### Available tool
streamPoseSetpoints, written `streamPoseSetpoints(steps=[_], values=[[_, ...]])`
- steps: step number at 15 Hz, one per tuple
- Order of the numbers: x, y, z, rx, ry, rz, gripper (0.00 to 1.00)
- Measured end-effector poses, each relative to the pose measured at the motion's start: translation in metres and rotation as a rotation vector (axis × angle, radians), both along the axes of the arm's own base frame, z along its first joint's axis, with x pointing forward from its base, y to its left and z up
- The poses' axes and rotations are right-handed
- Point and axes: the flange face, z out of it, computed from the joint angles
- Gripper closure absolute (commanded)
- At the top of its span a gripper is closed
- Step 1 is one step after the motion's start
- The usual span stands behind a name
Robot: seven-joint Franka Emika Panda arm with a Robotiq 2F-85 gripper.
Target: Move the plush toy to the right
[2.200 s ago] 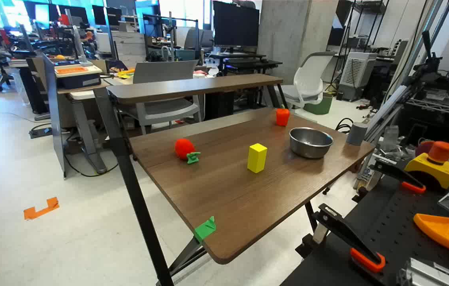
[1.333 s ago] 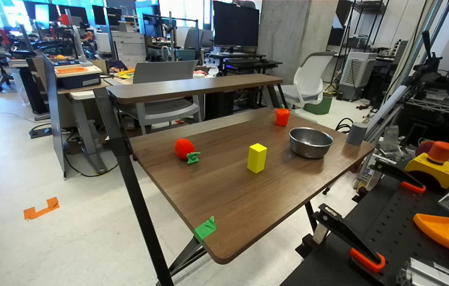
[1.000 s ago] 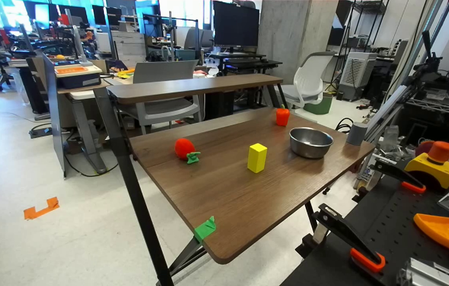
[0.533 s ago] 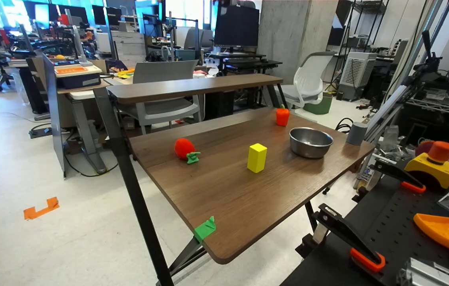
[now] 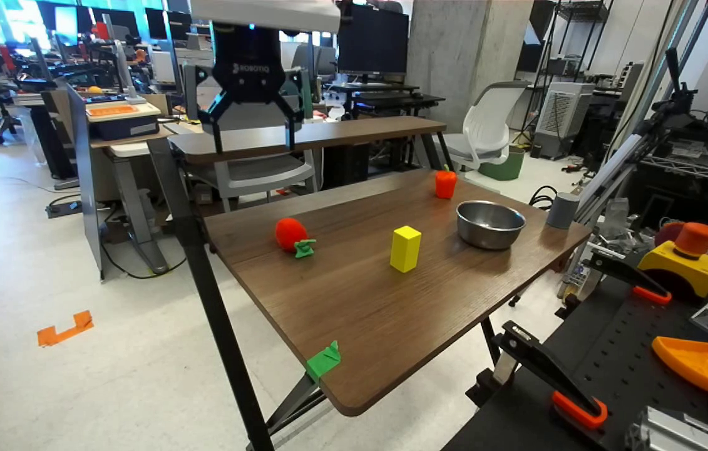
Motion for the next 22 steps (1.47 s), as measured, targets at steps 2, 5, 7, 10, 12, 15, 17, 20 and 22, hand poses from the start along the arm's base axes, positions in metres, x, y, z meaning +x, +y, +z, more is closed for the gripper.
streamPoseSetpoints(steps=[2,5,7,10,12,15,17,20,22], values=[[0.008,0.007,-0.026,-0.028,0.034,0.004,0.00],[0.019,0.006,-0.059,-0.067,0.081,-0.005,0.00],[0.025,0.002,-0.076,-0.088,0.116,-0.015,0.00],[0.030,-0.003,-0.096,-0.114,0.171,-0.029,0.00],[0.030,-0.005,-0.107,-0.129,0.205,-0.033,0.00],[0.029,-0.006,-0.118,-0.143,0.242,-0.039,0.00],[0.029,-0.008,-0.124,-0.151,0.257,-0.042,0.26],[0.028,-0.010,-0.135,-0.162,0.273,-0.045,0.39],[0.028,-0.011,-0.143,-0.167,0.280,-0.047,0.54]])
